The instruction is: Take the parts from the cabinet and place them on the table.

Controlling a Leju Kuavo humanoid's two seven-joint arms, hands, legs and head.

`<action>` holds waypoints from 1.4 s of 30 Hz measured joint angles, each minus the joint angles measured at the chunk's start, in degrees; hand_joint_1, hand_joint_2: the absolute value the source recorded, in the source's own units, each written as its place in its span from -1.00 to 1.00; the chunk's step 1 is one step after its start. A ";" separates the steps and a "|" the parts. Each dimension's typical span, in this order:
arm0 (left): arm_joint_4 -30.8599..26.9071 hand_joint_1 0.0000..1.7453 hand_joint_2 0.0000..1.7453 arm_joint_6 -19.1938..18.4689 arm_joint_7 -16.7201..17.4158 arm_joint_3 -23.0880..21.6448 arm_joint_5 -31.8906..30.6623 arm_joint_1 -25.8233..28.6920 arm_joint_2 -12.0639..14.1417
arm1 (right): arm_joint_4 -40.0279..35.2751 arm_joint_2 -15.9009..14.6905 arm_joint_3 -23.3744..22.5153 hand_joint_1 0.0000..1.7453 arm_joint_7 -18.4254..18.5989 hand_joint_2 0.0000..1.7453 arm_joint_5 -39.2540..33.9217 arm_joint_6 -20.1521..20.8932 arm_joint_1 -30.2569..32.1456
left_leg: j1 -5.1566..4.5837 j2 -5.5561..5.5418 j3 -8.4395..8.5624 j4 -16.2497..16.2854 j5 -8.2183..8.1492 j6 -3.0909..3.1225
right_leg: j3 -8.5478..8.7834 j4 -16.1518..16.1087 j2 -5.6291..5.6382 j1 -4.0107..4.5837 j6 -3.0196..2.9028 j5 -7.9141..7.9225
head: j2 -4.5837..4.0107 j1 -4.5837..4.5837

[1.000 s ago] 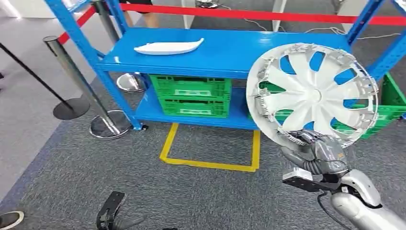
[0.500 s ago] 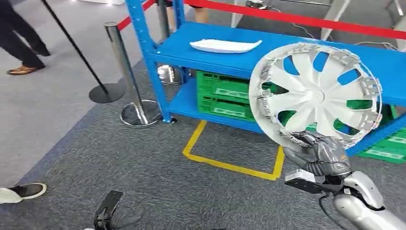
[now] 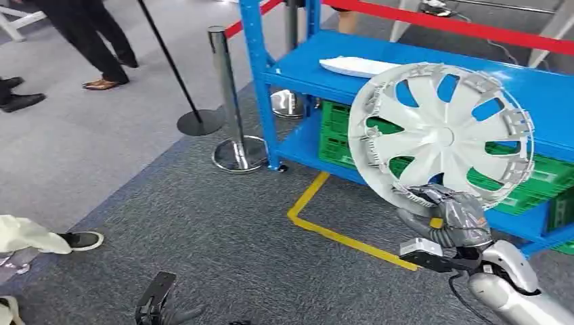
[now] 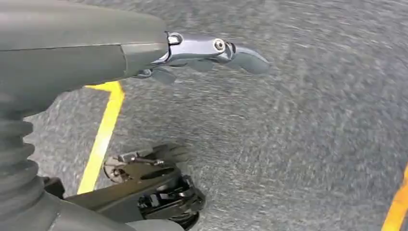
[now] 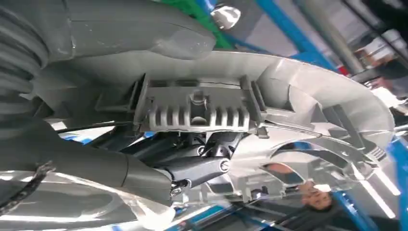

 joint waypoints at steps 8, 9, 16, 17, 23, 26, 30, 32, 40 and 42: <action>0.00 -1.00 1.00 -0.15 0.00 0.00 -0.11 0.09 0.17 | -0.18 -0.02 -0.04 1.00 -0.02 1.00 0.00 -0.02 0.09 | -1.55 2.56 7.38 -16.21 5.81 2.67 | 2.19 -1.02 -5.71 0.64 2.18 -1.33 | 0.00 -0.06; 0.00 -1.00 1.00 -0.17 0.00 0.00 -0.11 0.27 0.13 | -0.26 -0.04 -0.13 1.00 0.07 1.00 -0.07 -0.02 0.02 | -0.89 2.02 7.96 -16.95 6.12 3.07 | 1.63 -0.67 -3.73 0.30 2.34 -2.11 | 0.02 0.07; -0.02 -1.00 1.00 -0.33 -0.02 0.02 -0.15 0.07 0.00 | -0.33 -0.31 -0.15 1.00 0.00 1.00 -0.04 -0.02 0.78 | -1.04 -3.86 8.46 -16.91 5.98 3.94 | -8.11 14.30 3.16 0.76 1.88 -4.58 | 0.00 0.48; -0.02 -1.00 1.00 -0.33 -0.02 0.02 -0.15 0.06 -0.02 | -0.33 -0.31 -0.18 1.00 0.04 1.00 -0.07 -0.02 0.78 | -0.98 -4.76 8.63 -16.78 5.85 3.85 | -6.31 9.40 3.40 0.66 1.83 -1.27 | 0.00 0.48; 0.00 -1.00 1.00 -0.33 -0.02 0.02 -0.15 0.40 0.06 | -0.37 -0.35 -0.26 1.00 -0.02 1.00 -0.04 -0.04 0.67 | -0.68 -8.98 7.33 -15.93 5.90 2.07 | -2.19 0.71 6.54 0.32 0.97 1.23 | 0.02 0.35; -0.02 -1.00 1.00 -0.28 -0.02 0.02 -0.15 0.19 0.13 | -0.48 -0.35 -0.42 1.00 0.07 1.00 -0.07 -0.04 0.95 | -1.09 -1.49 5.00 -10.50 2.47 0.76 | -1.23 0.21 3.97 0.12 -0.11 1.01 | 0.00 -0.59; -0.02 -1.00 1.00 -0.35 0.02 0.02 -0.22 0.33 0.00 | -0.48 -0.35 -0.48 1.00 0.00 1.00 -0.02 -0.04 1.01 | -0.05 -0.04 -1.07 1.55 -1.05 0.11 | -0.53 0.22 0.73 0.49 -0.38 0.39 | 0.02 -0.52; -0.02 -1.00 1.00 -0.33 0.04 0.02 -0.26 0.41 0.04 | -0.48 -0.35 -0.50 1.00 0.00 1.00 -0.04 -0.04 1.11 | -0.03 0.41 2.69 -6.04 3.78 0.32 | 0.09 0.21 -0.90 0.56 -0.26 -0.03 | 0.02 -0.55; -0.02 -1.00 1.00 -0.28 0.33 0.02 -0.98 0.43 0.24 | -0.94 -0.26 -0.76 1.00 -1.46 1.00 -3.25 0.68 1.07 | -1.14 1.51 8.24 -17.49 6.58 3.35 | 1.15 0.18 -1.19 0.53 1.74 -2.06 | 0.00 -0.11; -0.02 -1.00 1.00 -0.31 0.39 0.04 -1.03 0.06 0.37 | -0.94 -0.26 -1.01 1.00 -1.90 1.00 -3.78 1.03 1.36 | -1.02 0.22 8.27 -17.51 6.52 3.87 | -2.34 7.40 2.51 0.58 1.69 -5.59 | 0.00 0.26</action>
